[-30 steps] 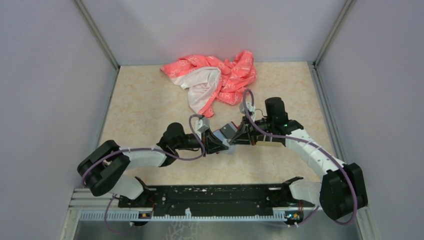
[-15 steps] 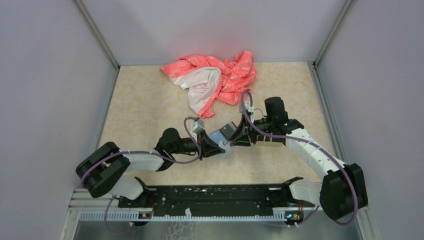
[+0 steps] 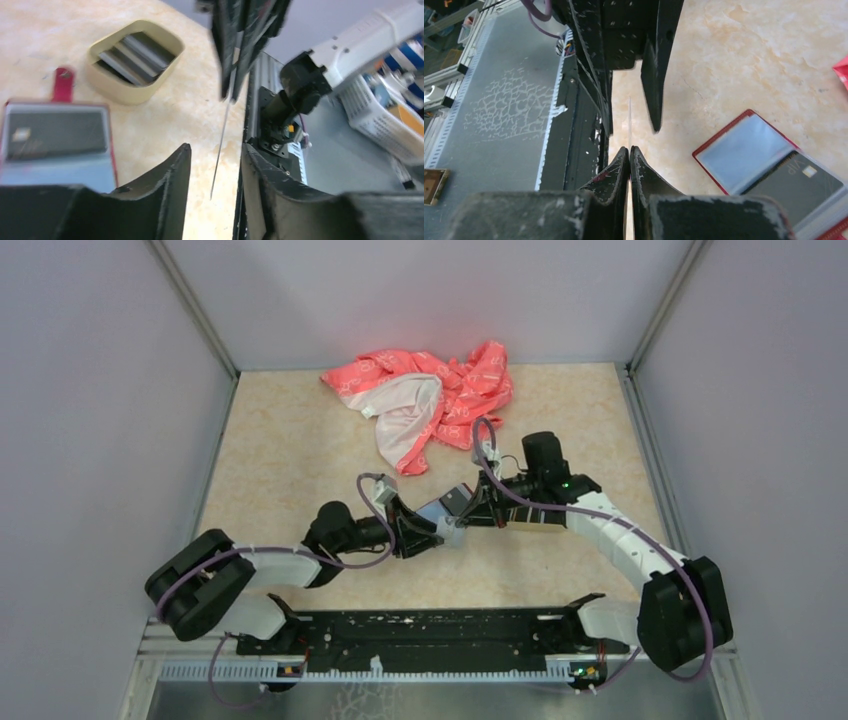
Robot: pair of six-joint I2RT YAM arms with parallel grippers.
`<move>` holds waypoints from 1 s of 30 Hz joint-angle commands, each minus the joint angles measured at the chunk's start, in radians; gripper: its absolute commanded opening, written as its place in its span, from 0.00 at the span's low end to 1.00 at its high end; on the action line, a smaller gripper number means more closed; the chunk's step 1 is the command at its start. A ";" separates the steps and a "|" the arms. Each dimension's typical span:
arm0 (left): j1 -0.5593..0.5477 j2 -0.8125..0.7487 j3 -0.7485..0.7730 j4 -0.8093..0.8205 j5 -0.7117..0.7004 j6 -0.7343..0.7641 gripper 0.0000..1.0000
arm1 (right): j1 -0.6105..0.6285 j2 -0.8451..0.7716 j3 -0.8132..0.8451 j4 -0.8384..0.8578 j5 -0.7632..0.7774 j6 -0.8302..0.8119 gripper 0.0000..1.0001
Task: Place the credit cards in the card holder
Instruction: Insert the credit card into the card holder.
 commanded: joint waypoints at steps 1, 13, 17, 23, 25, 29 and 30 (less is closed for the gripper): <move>0.036 -0.110 -0.141 0.000 -0.270 -0.117 0.55 | -0.059 0.001 0.023 0.115 0.049 0.116 0.00; 0.039 -0.057 -0.153 -0.190 -0.349 -0.464 0.61 | -0.151 0.209 0.084 0.142 0.241 0.256 0.00; 0.036 0.076 -0.055 -0.177 -0.323 -0.487 0.53 | -0.169 0.221 0.080 0.154 0.280 0.273 0.00; 0.007 0.277 0.102 -0.164 -0.278 -0.505 0.42 | -0.187 0.235 0.071 0.173 0.306 0.288 0.00; -0.001 0.333 0.147 -0.205 -0.277 -0.500 0.41 | -0.188 0.239 0.071 0.175 0.313 0.292 0.00; -0.011 0.408 0.190 -0.279 -0.292 -0.481 0.38 | -0.191 0.245 0.073 0.175 0.319 0.297 0.00; -0.010 0.416 0.187 -0.291 -0.300 -0.477 0.37 | -0.192 0.243 0.072 0.175 0.319 0.297 0.00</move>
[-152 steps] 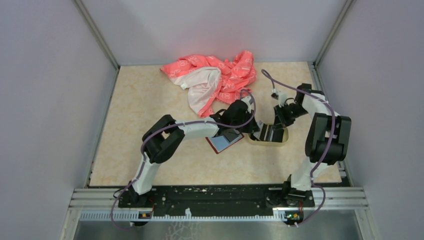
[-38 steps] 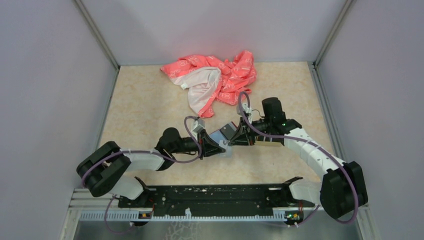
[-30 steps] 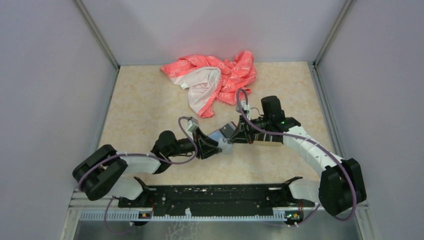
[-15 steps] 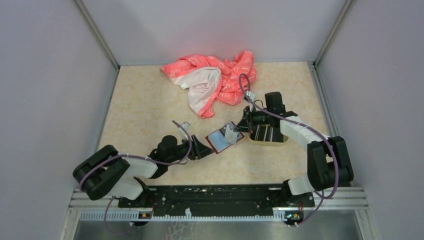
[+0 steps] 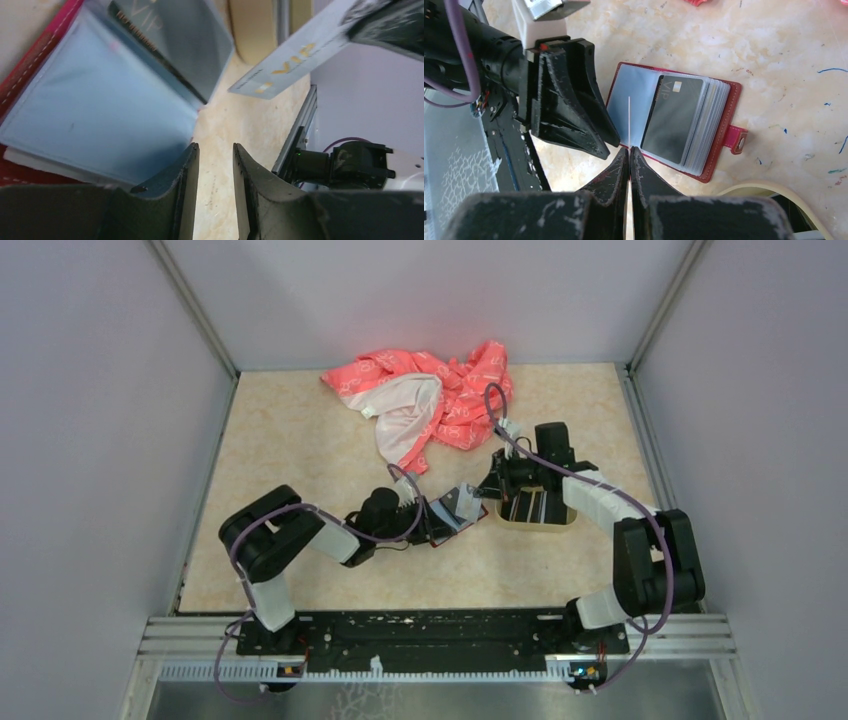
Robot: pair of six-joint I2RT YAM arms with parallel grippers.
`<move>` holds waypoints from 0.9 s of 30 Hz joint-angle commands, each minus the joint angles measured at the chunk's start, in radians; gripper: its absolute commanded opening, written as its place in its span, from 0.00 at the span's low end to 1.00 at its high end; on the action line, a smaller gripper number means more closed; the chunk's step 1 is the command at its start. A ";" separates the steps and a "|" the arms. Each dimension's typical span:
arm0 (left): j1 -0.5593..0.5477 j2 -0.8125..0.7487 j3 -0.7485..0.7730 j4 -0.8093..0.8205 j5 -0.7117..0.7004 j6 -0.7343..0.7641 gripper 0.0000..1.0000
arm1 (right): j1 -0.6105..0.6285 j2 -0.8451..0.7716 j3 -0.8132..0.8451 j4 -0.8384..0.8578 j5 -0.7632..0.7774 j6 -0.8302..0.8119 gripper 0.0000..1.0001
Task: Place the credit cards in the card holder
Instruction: Insert the credit card into the card holder.
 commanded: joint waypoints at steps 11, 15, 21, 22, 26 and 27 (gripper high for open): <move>0.040 -0.079 -0.082 -0.251 -0.146 0.080 0.35 | 0.018 0.022 0.049 0.027 -0.002 0.006 0.00; 0.068 -0.123 -0.090 -0.232 -0.104 0.129 0.36 | 0.031 0.064 0.082 -0.005 -0.005 0.005 0.00; 0.069 -0.234 -0.096 -0.214 0.002 0.262 0.37 | 0.042 0.133 0.105 0.054 -0.035 0.149 0.00; 0.068 -0.263 -0.106 -0.208 0.009 0.297 0.37 | 0.045 0.147 0.110 0.074 -0.024 0.182 0.00; 0.069 -0.427 -0.144 -0.240 -0.064 0.428 0.39 | 0.062 0.195 0.136 0.119 0.008 0.285 0.00; 0.069 -0.462 -0.151 -0.249 -0.097 0.448 0.40 | 0.067 0.201 0.136 0.127 0.032 0.305 0.00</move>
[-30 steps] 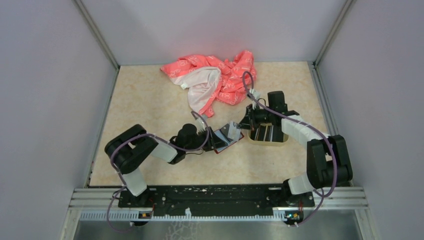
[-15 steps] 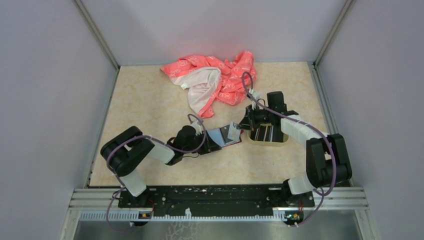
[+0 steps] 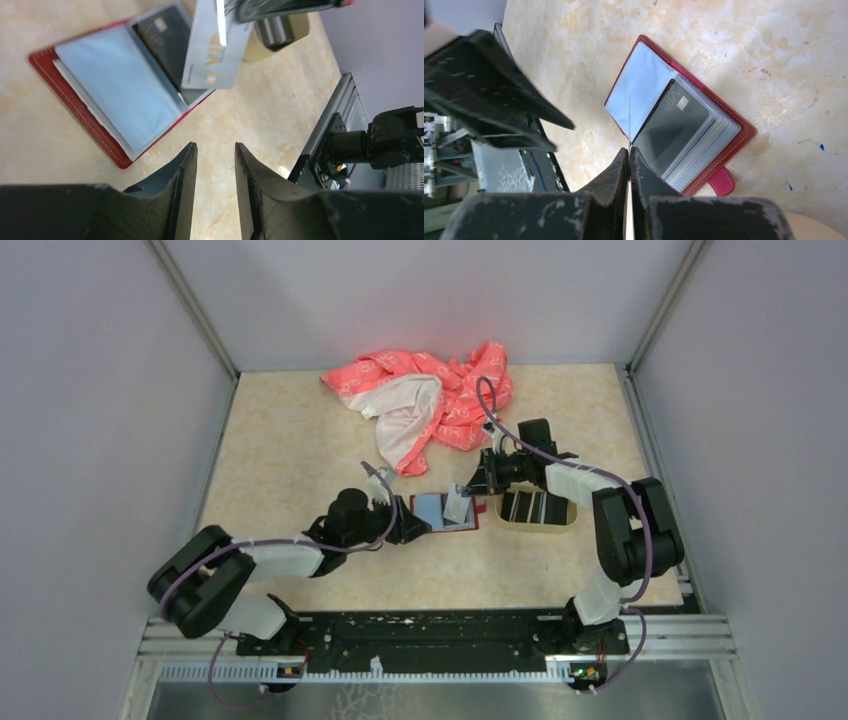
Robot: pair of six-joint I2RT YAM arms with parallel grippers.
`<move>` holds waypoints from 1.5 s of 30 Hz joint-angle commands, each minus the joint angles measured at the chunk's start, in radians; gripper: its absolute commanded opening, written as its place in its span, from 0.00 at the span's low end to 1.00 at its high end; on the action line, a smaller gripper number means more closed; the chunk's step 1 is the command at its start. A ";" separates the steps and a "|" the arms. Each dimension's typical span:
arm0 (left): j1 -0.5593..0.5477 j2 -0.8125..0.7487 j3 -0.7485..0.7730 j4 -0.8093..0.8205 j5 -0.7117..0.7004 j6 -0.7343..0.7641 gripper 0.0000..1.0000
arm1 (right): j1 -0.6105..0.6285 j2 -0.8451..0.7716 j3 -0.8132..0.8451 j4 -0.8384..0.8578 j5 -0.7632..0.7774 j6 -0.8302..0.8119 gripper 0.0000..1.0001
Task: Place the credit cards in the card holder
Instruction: Insert the credit card into the card holder.
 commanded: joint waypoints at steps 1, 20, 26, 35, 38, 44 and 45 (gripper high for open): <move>0.003 -0.154 -0.035 -0.018 -0.095 0.166 0.43 | 0.027 0.029 0.054 0.100 0.051 0.144 0.00; 0.057 -0.021 0.037 -0.118 -0.104 0.088 0.61 | 0.082 0.109 0.139 -0.073 0.383 0.252 0.00; 0.056 0.003 0.076 -0.158 -0.120 0.114 0.54 | 0.102 0.065 0.149 -0.100 0.444 0.233 0.00; 0.051 0.055 0.125 -0.096 -0.022 0.128 0.33 | 0.142 0.041 0.174 -0.138 0.514 0.209 0.00; 0.051 0.107 0.142 -0.069 -0.005 0.124 0.33 | 0.145 0.024 0.171 -0.139 0.528 0.211 0.00; 0.051 0.191 0.177 -0.053 0.003 0.125 0.29 | 0.153 0.005 0.170 -0.146 0.545 0.207 0.00; 0.051 0.200 0.180 -0.061 -0.007 0.126 0.28 | 0.153 0.004 0.169 -0.147 0.543 0.206 0.00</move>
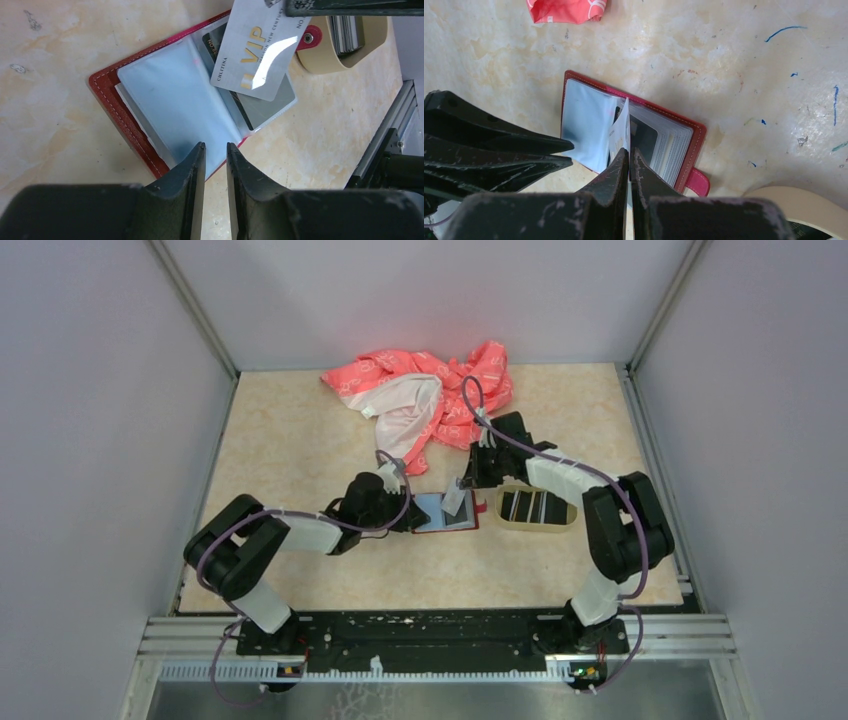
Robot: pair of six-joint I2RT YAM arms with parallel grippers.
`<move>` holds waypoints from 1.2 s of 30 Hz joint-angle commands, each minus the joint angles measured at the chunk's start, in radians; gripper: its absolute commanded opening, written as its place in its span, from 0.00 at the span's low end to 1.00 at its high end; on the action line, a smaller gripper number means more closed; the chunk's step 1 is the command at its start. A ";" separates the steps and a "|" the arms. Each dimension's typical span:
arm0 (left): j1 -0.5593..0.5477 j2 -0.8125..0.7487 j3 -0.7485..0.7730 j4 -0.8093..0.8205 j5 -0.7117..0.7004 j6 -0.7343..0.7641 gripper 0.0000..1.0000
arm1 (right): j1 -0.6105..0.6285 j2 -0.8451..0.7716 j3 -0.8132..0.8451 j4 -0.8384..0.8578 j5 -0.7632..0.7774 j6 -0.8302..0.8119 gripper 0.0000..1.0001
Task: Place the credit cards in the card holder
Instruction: Insert the credit card into the card holder.
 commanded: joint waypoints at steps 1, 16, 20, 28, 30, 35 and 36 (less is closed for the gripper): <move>-0.003 0.039 0.036 0.027 0.002 0.015 0.27 | 0.015 -0.047 0.029 -0.010 0.043 -0.026 0.00; -0.003 0.045 -0.027 0.026 -0.050 -0.003 0.12 | 0.028 0.020 0.024 -0.013 -0.006 -0.024 0.00; -0.003 0.048 -0.033 0.029 -0.051 -0.001 0.12 | 0.028 0.034 0.024 -0.017 -0.023 -0.033 0.00; -0.003 0.044 -0.041 0.028 -0.058 0.006 0.11 | 0.028 0.074 0.036 -0.037 -0.071 -0.055 0.00; -0.003 0.044 -0.042 0.027 -0.059 0.009 0.11 | 0.028 0.084 0.041 -0.043 -0.088 -0.062 0.00; -0.003 0.038 -0.037 0.018 -0.060 0.020 0.11 | 0.028 0.104 0.059 -0.059 -0.121 -0.087 0.00; -0.003 0.037 -0.035 0.014 -0.060 0.023 0.11 | 0.028 0.111 0.065 -0.064 -0.137 -0.094 0.00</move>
